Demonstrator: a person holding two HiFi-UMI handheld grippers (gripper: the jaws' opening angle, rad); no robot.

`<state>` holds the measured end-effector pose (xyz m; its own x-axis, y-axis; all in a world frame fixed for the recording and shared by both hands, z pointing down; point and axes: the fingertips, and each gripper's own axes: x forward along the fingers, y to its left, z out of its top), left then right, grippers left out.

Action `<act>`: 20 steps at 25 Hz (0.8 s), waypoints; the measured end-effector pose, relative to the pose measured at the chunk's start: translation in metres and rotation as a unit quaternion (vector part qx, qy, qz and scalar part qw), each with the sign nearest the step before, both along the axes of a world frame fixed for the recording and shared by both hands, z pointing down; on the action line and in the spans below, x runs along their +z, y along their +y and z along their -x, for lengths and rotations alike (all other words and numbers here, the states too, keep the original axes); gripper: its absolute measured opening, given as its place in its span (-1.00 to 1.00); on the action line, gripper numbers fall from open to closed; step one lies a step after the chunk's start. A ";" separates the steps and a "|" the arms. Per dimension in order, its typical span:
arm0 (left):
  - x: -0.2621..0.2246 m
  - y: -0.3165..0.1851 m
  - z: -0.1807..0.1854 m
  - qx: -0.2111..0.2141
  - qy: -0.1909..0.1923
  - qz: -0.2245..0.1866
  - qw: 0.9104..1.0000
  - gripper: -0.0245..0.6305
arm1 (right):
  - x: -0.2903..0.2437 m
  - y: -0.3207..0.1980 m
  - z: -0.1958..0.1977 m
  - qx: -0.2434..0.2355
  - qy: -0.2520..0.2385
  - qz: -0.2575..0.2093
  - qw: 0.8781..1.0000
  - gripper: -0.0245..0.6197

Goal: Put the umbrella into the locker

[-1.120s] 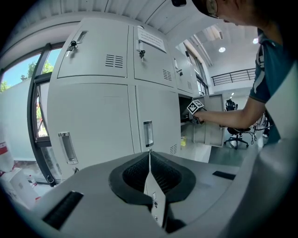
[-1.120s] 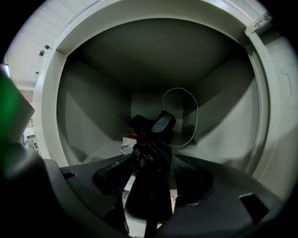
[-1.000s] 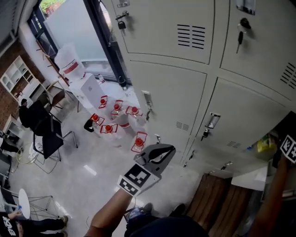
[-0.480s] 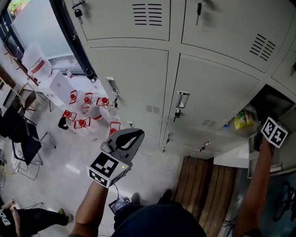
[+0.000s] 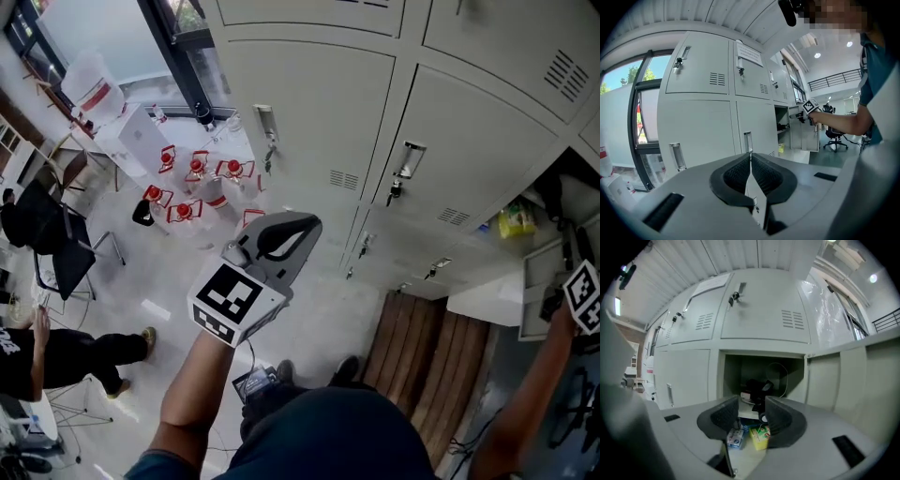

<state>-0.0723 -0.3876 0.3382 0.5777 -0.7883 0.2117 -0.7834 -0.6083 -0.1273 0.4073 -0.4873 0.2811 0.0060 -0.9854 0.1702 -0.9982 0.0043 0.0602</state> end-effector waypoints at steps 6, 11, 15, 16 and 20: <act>-0.005 0.026 0.012 0.002 0.011 -0.012 1.000 -0.84 | -0.043 0.068 0.061 -0.055 0.028 -0.049 0.997 -0.62; -0.014 0.056 0.024 0.006 0.016 -0.024 1.000 -0.84 | -0.060 0.127 0.121 -0.120 0.020 -0.055 0.991 -0.70; -0.027 0.083 0.035 0.015 0.023 -0.037 0.999 -0.84 | -0.063 0.169 0.155 -0.150 0.012 -0.051 0.987 -0.73; -0.030 0.089 0.037 0.017 0.024 -0.040 0.999 -0.84 | -0.062 0.178 0.162 -0.154 0.010 -0.048 0.987 -0.73; -0.037 0.113 0.047 0.024 0.027 -0.046 0.998 -0.84 | -0.055 0.210 0.184 -0.160 -0.001 -0.038 0.986 -0.74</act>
